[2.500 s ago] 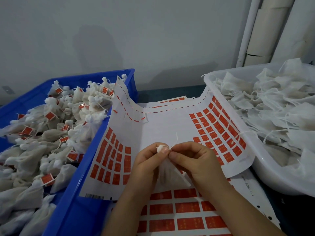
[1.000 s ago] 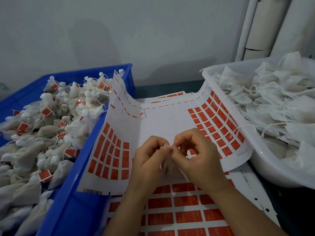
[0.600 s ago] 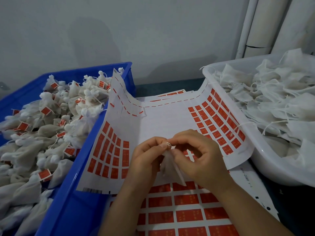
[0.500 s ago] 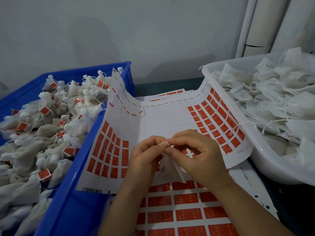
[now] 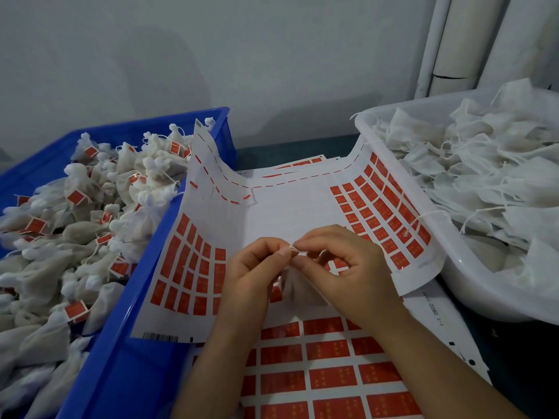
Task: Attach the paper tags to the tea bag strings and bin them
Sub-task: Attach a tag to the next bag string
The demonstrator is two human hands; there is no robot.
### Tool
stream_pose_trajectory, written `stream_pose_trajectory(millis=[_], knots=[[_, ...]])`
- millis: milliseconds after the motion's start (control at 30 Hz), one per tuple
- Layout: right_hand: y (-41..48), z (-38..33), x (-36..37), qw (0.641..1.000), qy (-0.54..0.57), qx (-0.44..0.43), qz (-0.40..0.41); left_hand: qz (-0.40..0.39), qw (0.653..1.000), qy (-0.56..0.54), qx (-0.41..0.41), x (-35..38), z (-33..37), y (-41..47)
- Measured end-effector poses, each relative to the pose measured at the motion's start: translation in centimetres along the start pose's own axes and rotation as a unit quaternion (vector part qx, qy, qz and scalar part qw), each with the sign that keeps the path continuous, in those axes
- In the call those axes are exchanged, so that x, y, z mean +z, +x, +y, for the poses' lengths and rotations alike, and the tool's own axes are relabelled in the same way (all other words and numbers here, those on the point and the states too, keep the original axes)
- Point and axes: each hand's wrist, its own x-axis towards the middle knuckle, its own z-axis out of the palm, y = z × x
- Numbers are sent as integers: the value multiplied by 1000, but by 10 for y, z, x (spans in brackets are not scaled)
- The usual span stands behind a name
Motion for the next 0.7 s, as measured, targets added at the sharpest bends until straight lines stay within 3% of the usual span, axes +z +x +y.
stream_pose_trajectory(millis=[233, 433, 700], knots=[[-1, 2, 0, 999, -32, -21, 13, 11, 1000, 18, 9, 1, 0, -1], [-2, 1, -3, 999, -19, 4, 31, 41, 990, 128, 48, 5, 0, -3], [-2, 0, -3, 998, 17, 39, 43, 46, 985, 158, 60, 6, 0, -4]])
